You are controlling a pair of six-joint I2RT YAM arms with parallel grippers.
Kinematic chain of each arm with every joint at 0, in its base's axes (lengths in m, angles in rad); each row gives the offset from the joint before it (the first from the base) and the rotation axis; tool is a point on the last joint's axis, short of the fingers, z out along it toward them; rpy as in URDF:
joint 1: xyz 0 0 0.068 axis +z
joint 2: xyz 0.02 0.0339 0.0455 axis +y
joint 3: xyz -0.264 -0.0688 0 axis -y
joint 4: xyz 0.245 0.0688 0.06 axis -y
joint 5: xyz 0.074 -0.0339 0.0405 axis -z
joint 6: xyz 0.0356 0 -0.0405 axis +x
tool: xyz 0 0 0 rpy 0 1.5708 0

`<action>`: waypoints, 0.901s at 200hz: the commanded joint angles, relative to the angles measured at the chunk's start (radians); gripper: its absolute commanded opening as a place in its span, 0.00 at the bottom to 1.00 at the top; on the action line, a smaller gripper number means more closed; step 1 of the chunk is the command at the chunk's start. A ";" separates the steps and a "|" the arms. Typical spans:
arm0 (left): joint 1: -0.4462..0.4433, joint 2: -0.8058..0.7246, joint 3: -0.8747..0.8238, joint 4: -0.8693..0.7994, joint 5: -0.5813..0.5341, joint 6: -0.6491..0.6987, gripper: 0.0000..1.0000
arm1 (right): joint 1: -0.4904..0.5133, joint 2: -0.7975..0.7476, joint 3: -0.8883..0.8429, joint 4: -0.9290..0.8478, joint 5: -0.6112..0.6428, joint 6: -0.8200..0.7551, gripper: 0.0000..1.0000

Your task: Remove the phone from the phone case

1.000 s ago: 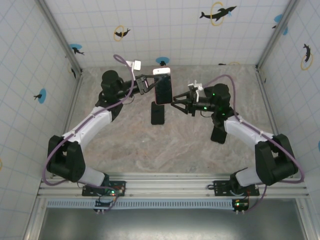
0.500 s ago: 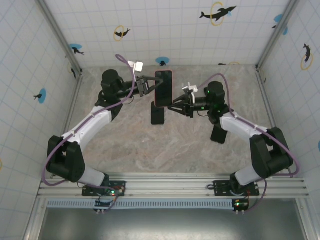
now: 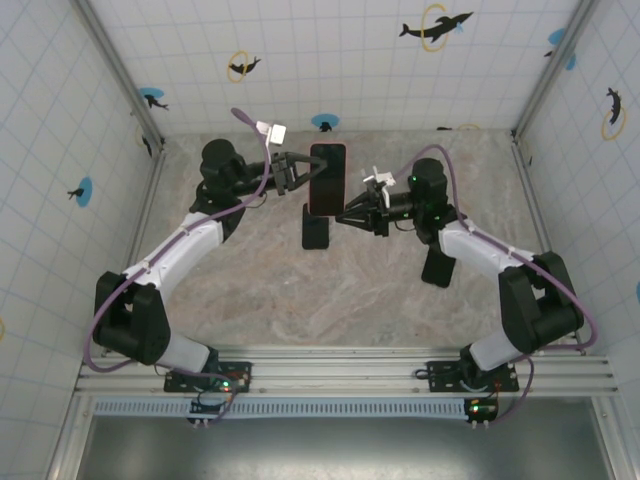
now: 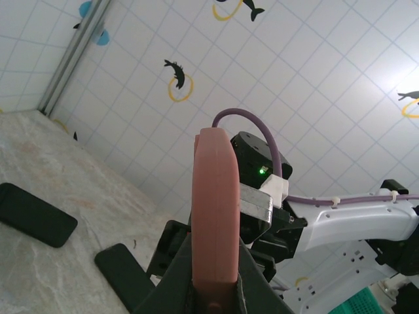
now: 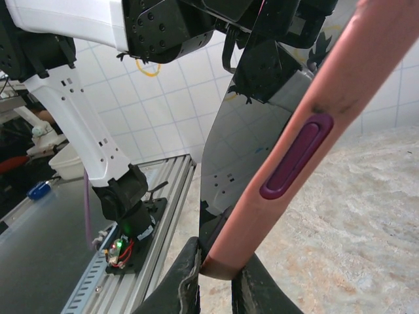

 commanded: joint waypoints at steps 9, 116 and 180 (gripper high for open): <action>0.005 -0.037 0.005 0.087 0.035 -0.064 0.00 | -0.004 0.006 0.075 -0.162 0.017 -0.200 0.15; 0.005 -0.035 -0.017 0.149 0.061 -0.141 0.00 | -0.017 -0.009 0.186 -0.396 0.171 -0.451 0.13; -0.004 -0.020 -0.031 0.217 0.066 -0.191 0.00 | -0.005 -0.024 0.187 -0.354 0.240 -0.428 0.11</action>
